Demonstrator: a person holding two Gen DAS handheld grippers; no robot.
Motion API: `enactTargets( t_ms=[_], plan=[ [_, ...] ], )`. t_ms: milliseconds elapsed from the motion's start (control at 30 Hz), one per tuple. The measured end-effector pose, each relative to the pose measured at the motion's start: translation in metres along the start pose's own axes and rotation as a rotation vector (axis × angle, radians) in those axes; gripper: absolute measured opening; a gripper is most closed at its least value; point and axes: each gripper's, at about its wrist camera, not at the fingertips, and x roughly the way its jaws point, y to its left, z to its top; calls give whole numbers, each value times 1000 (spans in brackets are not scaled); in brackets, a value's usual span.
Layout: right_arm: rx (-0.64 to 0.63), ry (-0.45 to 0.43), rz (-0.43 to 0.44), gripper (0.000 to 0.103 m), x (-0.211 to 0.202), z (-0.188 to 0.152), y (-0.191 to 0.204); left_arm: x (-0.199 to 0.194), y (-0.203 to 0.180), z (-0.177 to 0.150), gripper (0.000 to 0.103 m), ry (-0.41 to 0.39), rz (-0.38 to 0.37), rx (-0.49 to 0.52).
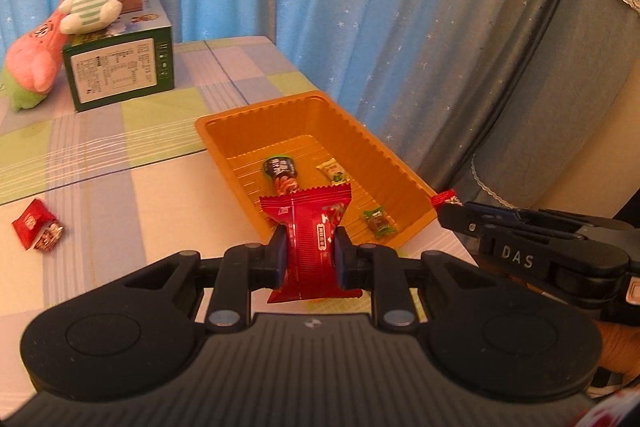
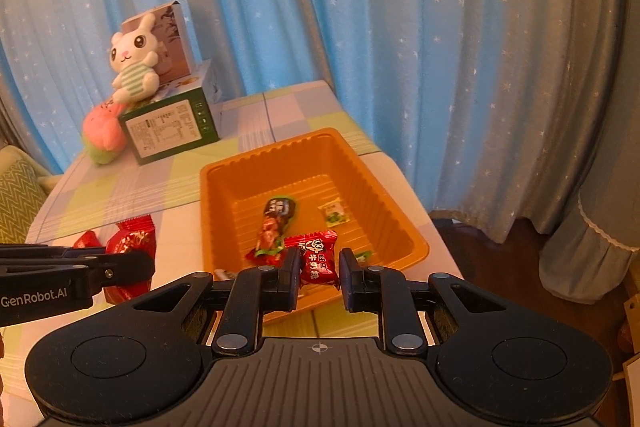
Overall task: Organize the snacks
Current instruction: 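Carry both held red candies over the orange tray, then open the left tool to drop the red packet while the right tool releases its candy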
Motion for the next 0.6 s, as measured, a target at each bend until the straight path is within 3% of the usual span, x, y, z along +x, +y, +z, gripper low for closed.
enactTargets(
  t_ms=[600],
  plan=[
    [5, 26, -12, 21, 55, 16, -21, 76, 8, 26, 21, 75, -38, -35]
  ],
)
